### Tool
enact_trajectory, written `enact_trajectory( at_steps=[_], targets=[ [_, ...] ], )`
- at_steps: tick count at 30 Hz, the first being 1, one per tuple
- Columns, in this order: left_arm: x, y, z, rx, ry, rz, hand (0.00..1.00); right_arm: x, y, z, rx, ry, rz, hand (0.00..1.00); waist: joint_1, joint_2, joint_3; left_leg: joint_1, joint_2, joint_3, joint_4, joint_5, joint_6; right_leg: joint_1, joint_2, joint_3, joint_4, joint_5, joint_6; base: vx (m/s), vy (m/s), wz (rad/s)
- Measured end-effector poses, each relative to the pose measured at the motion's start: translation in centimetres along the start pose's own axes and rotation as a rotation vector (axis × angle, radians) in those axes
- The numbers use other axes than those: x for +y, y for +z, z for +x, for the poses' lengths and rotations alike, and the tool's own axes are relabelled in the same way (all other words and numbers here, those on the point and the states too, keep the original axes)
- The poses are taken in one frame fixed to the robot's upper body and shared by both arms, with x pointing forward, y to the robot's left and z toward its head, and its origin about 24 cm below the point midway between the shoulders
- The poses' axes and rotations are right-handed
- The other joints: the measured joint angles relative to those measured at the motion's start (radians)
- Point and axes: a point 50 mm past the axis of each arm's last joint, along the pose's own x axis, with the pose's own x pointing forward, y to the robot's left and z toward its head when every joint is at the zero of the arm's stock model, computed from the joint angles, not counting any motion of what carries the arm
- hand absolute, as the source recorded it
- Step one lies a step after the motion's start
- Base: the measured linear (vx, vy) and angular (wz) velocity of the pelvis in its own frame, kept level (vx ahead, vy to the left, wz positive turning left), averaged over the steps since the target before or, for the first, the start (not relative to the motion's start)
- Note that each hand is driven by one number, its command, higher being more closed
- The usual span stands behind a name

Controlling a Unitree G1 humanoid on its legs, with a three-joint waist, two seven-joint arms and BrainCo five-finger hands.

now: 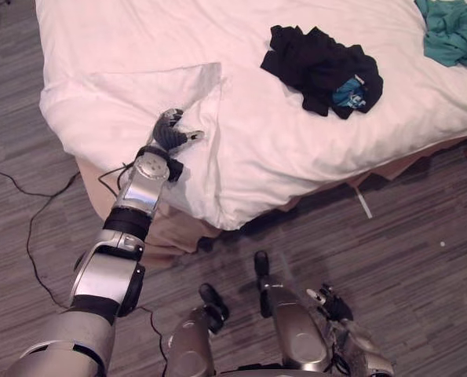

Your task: Tidy the bed and pick cloth on bed and put in laundry

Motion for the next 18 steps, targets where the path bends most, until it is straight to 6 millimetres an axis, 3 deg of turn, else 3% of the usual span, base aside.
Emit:
enact_trajectory(
  at_steps=[5, 9, 10, 12, 14, 15, 17, 18],
  targets=[
    [-0.4, -2.9, -0.5, 0.103, 0.027, 0.015, 1.0, 0.6, 3.3, 0.1, -0.167, -0.025, 0.021, 0.0, 0.0, 0.0, 0.004, 0.032, 0.006, -0.006, 0.011, -0.016, 0.003, 0.049, 0.002, -0.007, -0.008, -0.003, 0.004, 0.0, 0.003, 0.01],
    [-1.2, -8.2, -2.7, 0.199, 0.061, -0.045, 1.0, -1.3, 7.3, -0.7, -0.327, -0.07, -0.044, 0.0, 0.002, 0.002, 0.002, 0.101, -0.001, -0.033, -0.019, -0.018, 0.0, 0.144, 0.001, -0.033, -0.045, -0.006, 0.007, 0.02, 0.005, 0.17],
    [-1.4, -10.2, -4.0, 0.236, 0.071, -0.078, 0.0, -2.1, 8.8, -1.2, -0.39, -0.094, -0.063, 0.0, 0.007, 0.003, -0.003, 0.118, -0.002, -0.049, -0.028, -0.015, -0.004, 0.17, 0.001, -0.048, -0.053, -0.01, 0.006, 0.02, -0.012, 0.3],
    [-2.1, -12.4, -5.8, 0.275, 0.071, -0.085, 0.0, -2.9, 10.4, -1.7, -0.458, -0.119, -0.093, 0.0, 0.025, 0.008, -0.019, 0.145, -0.008, -0.057, -0.049, -0.002, -0.015, 0.197, 0.001, -0.058, -0.062, -0.014, 0.006, 0.04, -0.019, 0.21],
    [-3.0, -17.5, -10.1, 0.43, 0.097, -0.131, 0.0, -3.4, 12.8, -2.0, -0.532, -0.135, -0.163, 0.0, 0.029, 0.01, -0.076, 0.193, -0.024, -0.089, -0.097, 0.016, -0.029, 0.239, 0.0, -0.076, -0.068, -0.03, 0.008, 0.08, -0.022, 0.26],
    [-3.4, -18.8, -11.4, 0.482, 0.102, -0.14, 0.0, -3.4, 13.5, -2.2, -0.555, -0.134, -0.184, 1.0, 0.031, 0.014, -0.097, 0.202, -0.028, -0.094, -0.113, 0.022, -0.029, 0.25, 0.0, -0.082, -0.078, -0.031, 0.008, 0.1, -0.018, 0.29],
    [-5.0, -23.1, -16.6, 0.681, 0.128, -0.189, 0.0, -2.2, 16.5, -2.9, -0.665, -0.1, -0.266, 1.0, 0.051, 0.026, -0.154, 0.235, -0.045, -0.12, -0.163, 0.043, -0.034, 0.292, -0.001, -0.103, -0.117, -0.03, 0.008, 0.08, -0.009, 0.31],
    [-5.4, -23.8, -17.9, 0.724, 0.135, -0.203, 0.0, -1.8, 17.3, -3.1, -0.692, -0.087, -0.286, 1.0, 0.059, 0.028, -0.163, 0.238, -0.046, -0.127, -0.168, 0.045, -0.034, 0.3, -0.001, -0.108, -0.126, -0.028, 0.007, 0.03, 0.0, 0.31]
  ],
)
